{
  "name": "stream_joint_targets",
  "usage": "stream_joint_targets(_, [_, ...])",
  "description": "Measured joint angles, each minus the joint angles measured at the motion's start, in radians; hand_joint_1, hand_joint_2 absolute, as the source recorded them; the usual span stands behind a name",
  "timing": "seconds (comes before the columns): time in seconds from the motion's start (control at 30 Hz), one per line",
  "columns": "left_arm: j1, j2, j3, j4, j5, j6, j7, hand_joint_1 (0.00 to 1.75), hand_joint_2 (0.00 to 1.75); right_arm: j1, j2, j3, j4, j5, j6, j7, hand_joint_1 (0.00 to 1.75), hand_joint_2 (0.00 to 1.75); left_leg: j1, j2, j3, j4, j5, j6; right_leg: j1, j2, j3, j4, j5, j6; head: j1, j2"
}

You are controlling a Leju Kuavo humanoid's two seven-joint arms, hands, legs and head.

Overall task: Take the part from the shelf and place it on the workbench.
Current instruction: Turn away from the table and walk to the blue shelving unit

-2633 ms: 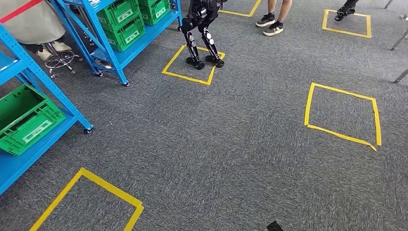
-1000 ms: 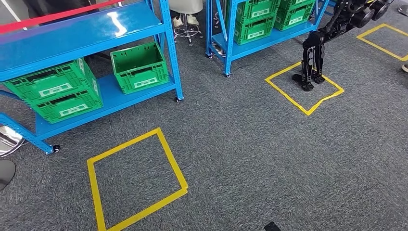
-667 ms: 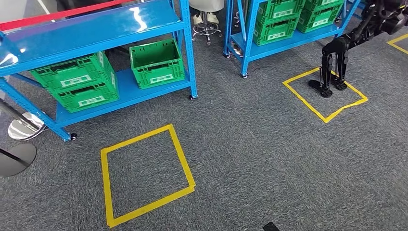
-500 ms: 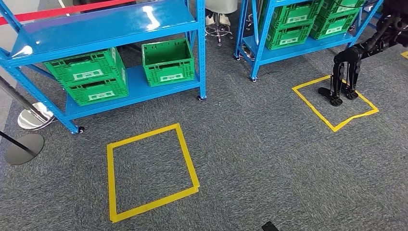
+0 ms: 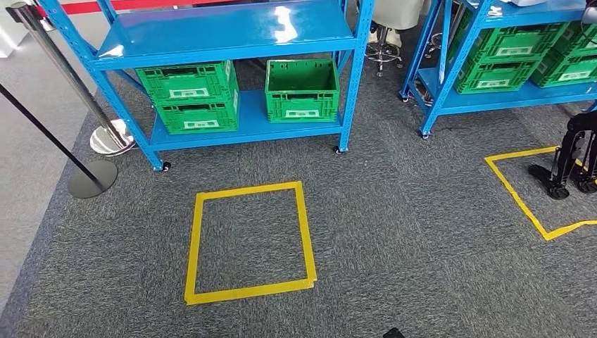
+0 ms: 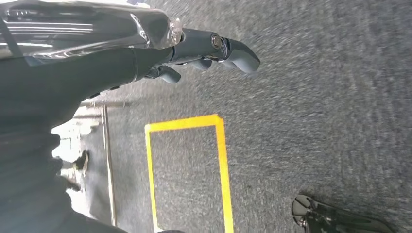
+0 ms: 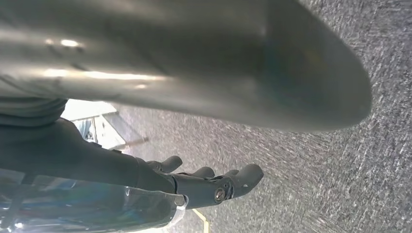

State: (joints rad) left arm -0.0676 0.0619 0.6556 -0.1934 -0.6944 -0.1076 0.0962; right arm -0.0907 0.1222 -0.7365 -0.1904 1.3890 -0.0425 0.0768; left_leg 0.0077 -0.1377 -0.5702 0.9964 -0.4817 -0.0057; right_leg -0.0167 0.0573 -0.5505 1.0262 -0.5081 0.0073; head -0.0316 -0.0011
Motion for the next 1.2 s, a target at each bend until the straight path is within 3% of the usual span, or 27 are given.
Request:
stream_joint_targets(0.03, [0.002,0.000,0.002,0.000,-0.002,0.000,0.000,0.00,1.75,-0.001,0.001,0.000,0.000,0.000,0.000,0.001,0.00,0.00,0.002,-0.004,-0.001,-0.001,0.000,-0.006,0.000,-0.010,0.002,-0.001,0.001,-0.006,0.000,0.000])
stream_joint_targets(0.1, [0.005,0.000,0.006,0.000,-0.004,0.000,0.000,0.00,1.75,-0.003,0.001,-0.001,-0.001,0.000,-0.001,0.001,0.00,0.00,0.000,0.038,-0.014,0.026,-0.017,-0.015,-0.002,-0.031,0.007,-0.004,0.003,-0.018,-0.004,0.000])
stream_joint_targets(0.17, [0.001,0.000,0.009,0.000,-0.004,0.000,0.000,0.00,1.75,-0.001,0.000,-0.001,-0.001,0.000,-0.002,0.001,0.00,0.00,-0.002,0.105,-0.065,0.127,-0.071,-0.022,-0.003,-0.057,0.010,-0.006,0.002,-0.026,-0.009,0.000])
stream_joint_targets(0.23, [-0.001,-0.002,0.009,0.000,-0.004,0.000,0.001,0.00,1.75,0.002,0.000,-0.001,0.000,0.000,-0.002,0.001,0.00,0.00,0.001,0.128,-0.134,0.254,-0.120,-0.025,-0.001,-0.086,0.011,-0.006,-0.002,-0.031,-0.010,0.000])
stream_joint_targets(0.27, [-0.001,-0.003,0.010,0.000,-0.004,0.000,0.001,0.00,1.75,0.003,0.000,-0.001,0.000,0.000,-0.003,0.001,0.00,0.00,0.003,0.131,-0.151,0.283,-0.121,-0.026,0.000,-0.099,0.011,-0.006,-0.004,-0.031,-0.010,0.000])
stream_joint_targets(0.3, [0.000,-0.004,0.010,0.000,-0.004,0.000,0.001,0.00,1.75,0.003,0.000,-0.001,0.000,0.000,-0.003,-0.001,0.00,0.00,0.003,0.133,-0.147,0.271,-0.104,-0.025,0.000,-0.111,0.013,-0.006,-0.006,-0.030,-0.010,0.000])
stream_joint_targets(0.33, [0.000,-0.003,0.010,0.000,-0.004,0.000,0.002,0.00,1.75,0.002,0.000,-0.001,0.000,-0.001,-0.006,-0.003,0.00,0.00,0.003,0.137,-0.122,0.221,-0.072,-0.024,0.000,-0.121,0.017,-0.006,-0.009,-0.028,-0.010,0.000])
stream_joint_targets(0.4, [0.000,-0.003,0.012,0.000,-0.004,0.000,0.005,0.00,1.75,0.001,0.001,-0.001,0.000,-0.005,-0.020,-0.010,0.00,0.00,0.001,0.150,-0.045,0.079,-0.013,-0.018,0.002,-0.134,0.024,-0.006,-0.016,-0.020,-0.010,0.000])
stream_joint_targets(0.43, [0.001,-0.003,0.014,0.000,-0.004,0.000,0.006,0.00,1.75,-0.001,0.002,-0.001,0.000,-0.008,-0.027,-0.014,0.00,0.00,-0.002,0.155,-0.018,0.032,0.001,-0.015,0.004,-0.138,0.026,-0.006,-0.018,-0.015,-0.009,0.000])
stream_joint_targets(0.53, [0.003,-0.002,0.018,0.000,-0.005,0.001,0.009,0.00,1.75,-0.007,0.003,-0.001,-0.001,-0.010,-0.036,-0.024,0.00,0.00,-0.007,0.153,-0.003,0.003,0.001,-0.003,0.005,-0.145,0.033,-0.011,-0.022,0.000,-0.008,0.000])
stream_joint_targets(0.6, [0.004,-0.002,0.018,0.000,-0.006,0.002,0.010,0.00,1.75,-0.008,0.004,-0.002,-0.001,-0.010,-0.038,-0.025,0.00,0.00,-0.003,0.147,0.001,-0.004,0.004,0.008,0.003,-0.123,0.031,0.004,-0.035,0.010,-0.006,0.000])
stream_joint_targets(0.67, [0.002,-0.004,0.019,0.000,-0.006,0.002,0.011,0.00,1.75,-0.006,0.004,-0.002,-0.001,-0.009,-0.040,-0.024,0.00,0.87,0.002,0.142,0.006,-0.009,0.006,0.018,0.001,-0.085,-0.013,0.098,-0.086,0.018,-0.001,0.000])
stream_joint_targets(0.73, [0.000,-0.005,0.020,0.000,-0.009,0.001,0.011,0.00,1.75,-0.001,0.003,-0.002,0.000,-0.006,-0.042,-0.018,0.00,1.75,0.002,0.134,0.006,-0.009,0.005,0.022,0.001,-0.067,-0.085,0.234,-0.141,0.021,0.002,0.000])
stream_joint_targets(0.77, [0.000,-0.006,0.022,0.000,-0.012,0.001,0.011,0.00,1.75,0.002,0.002,-0.002,0.000,-0.004,-0.043,-0.012,0.00,1.75,0.002,0.128,0.007,-0.009,0.004,0.023,0.001,-0.065,-0.108,0.273,-0.146,0.021,0.002,0.000])
stream_joint_targets(0.8, [0.000,-0.007,0.024,0.000,-0.016,0.000,0.011,0.00,1.75,0.004,0.002,-0.002,0.000,-0.002,-0.044,-0.005,0.00,1.75,0.002,0.123,0.008,-0.009,0.003,0.022,0.000,-0.065,-0.114,0.270,-0.130,0.021,0.002,0.000])
stream_joint_targets(0.83, [0.000,-0.008,0.026,0.000,-0.020,-0.001,0.011,0.00,1.75,0.005,0.002,-0.002,0.000,0.000,-0.046,0.002,0.00,1.75,0.002,0.117,0.010,-0.008,0.002,0.021,0.000,-0.064,-0.099,0.227,-0.096,0.020,0.003,0.000])
stream_joint_targets(0.9, [0.000,-0.010,0.028,0.000,-0.025,-0.003,0.011,0.00,1.75,0.006,0.001,-0.002,0.000,0.003,-0.049,0.010,0.00,1.75,0.001,0.108,0.015,-0.005,-0.003,0.014,-0.002,-0.060,-0.040,0.085,-0.023,0.016,0.004,0.000])
stream_joint_targets(0.93, [0.000,-0.010,0.029,0.000,-0.026,-0.003,0.011,0.00,1.75,0.005,0.001,-0.001,0.000,0.003,-0.050,0.012,0.00,1.75,-0.001,0.105,0.016,-0.003,-0.005,0.009,-0.002,-0.058,-0.018,0.032,-0.001,0.013,0.003,0.000])
stream_joint_targets(0.97, [0.000,-0.010,0.029,0.000,-0.026,-0.003,0.011,0.00,1.75,0.004,0.001,-0.001,0.000,0.003,-0.051,0.013,0.00,1.75,-0.003,0.103,0.015,-0.001,-0.009,0.009,-0.002,-0.056,-0.006,0.004,0.007,0.011,0.003,0.000])
stream_joint_targets(1.1, [0.001,-0.009,0.031,0.000,-0.027,-0.003,0.011,0.00,1.75,0.004,0.003,-0.001,0.000,0.004,-0.051,0.014,0.00,1.75,-0.005,0.102,0.017,-0.004,-0.010,0.023,0.000,-0.055,-0.005,-0.004,0.009,0.005,0.002,0.000])
stream_joint_targets(1.2, [0.001,-0.008,0.033,0.000,-0.034,-0.003,0.010,0.00,1.75,0.004,0.003,-0.001,0.000,0.006,-0.055,0.012,0.00,1.75,-0.004,0.103,0.022,-0.011,-0.007,0.020,0.001,-0.055,-0.005,-0.004,0.007,-0.001,0.002,0.000])
